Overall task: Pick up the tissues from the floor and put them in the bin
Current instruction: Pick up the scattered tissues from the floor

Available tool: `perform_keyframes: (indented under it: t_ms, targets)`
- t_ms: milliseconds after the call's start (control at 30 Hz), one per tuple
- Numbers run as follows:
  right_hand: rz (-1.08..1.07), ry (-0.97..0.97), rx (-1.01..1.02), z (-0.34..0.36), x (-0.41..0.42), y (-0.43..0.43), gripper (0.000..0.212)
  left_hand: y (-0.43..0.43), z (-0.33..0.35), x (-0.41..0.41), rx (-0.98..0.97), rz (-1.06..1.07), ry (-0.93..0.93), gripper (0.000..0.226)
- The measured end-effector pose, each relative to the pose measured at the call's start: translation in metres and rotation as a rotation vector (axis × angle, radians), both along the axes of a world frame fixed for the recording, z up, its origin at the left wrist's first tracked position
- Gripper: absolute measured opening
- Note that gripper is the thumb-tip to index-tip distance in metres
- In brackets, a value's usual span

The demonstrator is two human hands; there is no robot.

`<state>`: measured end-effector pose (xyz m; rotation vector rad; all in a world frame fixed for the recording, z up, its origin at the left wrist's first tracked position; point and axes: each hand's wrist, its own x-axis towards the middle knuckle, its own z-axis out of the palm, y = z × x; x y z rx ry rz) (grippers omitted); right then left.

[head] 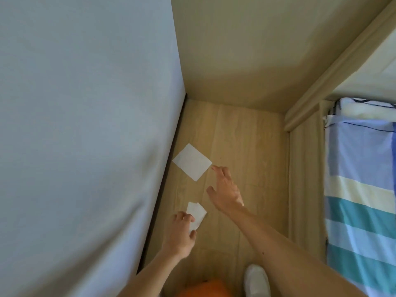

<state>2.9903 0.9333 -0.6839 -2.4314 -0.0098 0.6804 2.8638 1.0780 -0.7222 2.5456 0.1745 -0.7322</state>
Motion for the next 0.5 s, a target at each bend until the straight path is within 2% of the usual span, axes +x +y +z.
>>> perform_keyframes:
  t_ms: [167, 233, 333, 467, 500]
  targets:
    - [0.135, -0.114, -0.123, -0.142, 0.037, 0.023, 0.066, 0.004, -0.137, 0.008, 0.120, -0.233, 0.059, 0.055]
    - [0.170, -0.147, -0.147, -0.179, 0.049, 0.029, 0.064, 0.001, -0.168, 0.012, 0.171, -0.360, 0.085, 0.061]
    - [0.220, -0.213, -0.141, -0.237, 0.066, 0.038, 0.065, 0.003, -0.216, 0.018, 0.215, -0.414, -0.005, 0.067]
    - [0.337, -0.265, -0.175, -0.287, 0.088, 0.055, 0.071, -0.003, -0.252, 0.009, 0.244, -0.569, 0.006, 0.052]
    - [0.359, -0.275, -0.168, -0.296, 0.092, 0.060, 0.072, -0.004, -0.253, 0.007, 0.254, -0.568, 0.062, 0.047]
